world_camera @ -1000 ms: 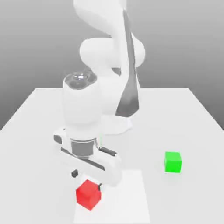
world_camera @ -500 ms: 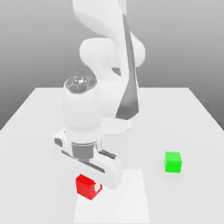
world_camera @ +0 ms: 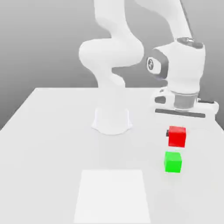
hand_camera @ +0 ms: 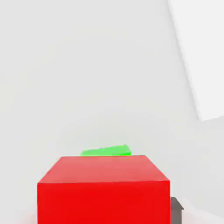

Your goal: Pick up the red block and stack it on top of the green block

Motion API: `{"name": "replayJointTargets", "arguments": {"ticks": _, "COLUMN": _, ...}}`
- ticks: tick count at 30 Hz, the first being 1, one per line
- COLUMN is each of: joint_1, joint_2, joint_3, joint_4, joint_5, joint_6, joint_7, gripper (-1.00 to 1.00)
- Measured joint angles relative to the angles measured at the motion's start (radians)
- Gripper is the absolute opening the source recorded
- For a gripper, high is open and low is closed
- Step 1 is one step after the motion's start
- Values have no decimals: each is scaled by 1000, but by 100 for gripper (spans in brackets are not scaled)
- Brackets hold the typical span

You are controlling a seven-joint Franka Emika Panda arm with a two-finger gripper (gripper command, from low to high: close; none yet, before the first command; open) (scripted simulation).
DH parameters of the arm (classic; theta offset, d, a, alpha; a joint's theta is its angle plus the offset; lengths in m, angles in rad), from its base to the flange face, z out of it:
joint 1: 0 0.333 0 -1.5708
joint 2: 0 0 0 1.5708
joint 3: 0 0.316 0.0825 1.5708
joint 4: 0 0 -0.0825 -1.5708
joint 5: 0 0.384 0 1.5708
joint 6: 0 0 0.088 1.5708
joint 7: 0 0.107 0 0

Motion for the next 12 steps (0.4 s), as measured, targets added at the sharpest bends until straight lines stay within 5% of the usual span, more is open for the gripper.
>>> {"name": "replayJointTargets", "arguments": {"ticks": 6, "joint_1": -71, "joint_2": 131, "joint_3": 21, "joint_4": 6, "joint_5": -202, "joint_6": 105, "joint_7": 144, "gripper": -100}}
{"name": "replayJointTargets", "arguments": {"ticks": 10, "joint_1": -84, "joint_2": 206, "joint_3": 23, "joint_4": 6, "joint_5": -245, "joint_6": 188, "joint_7": 174, "gripper": -100}}
{"name": "replayJointTargets", "arguments": {"ticks": 11, "joint_1": -83, "joint_2": 222, "joint_3": 29, "joint_4": 5, "joint_5": -233, "joint_6": 209, "joint_7": 166, "gripper": 100}}
{"name": "replayJointTargets", "arguments": {"ticks": 12, "joint_1": -83, "joint_2": 222, "joint_3": 29, "joint_4": 5, "joint_5": -233, "joint_6": 209, "joint_7": 166, "gripper": 100}}
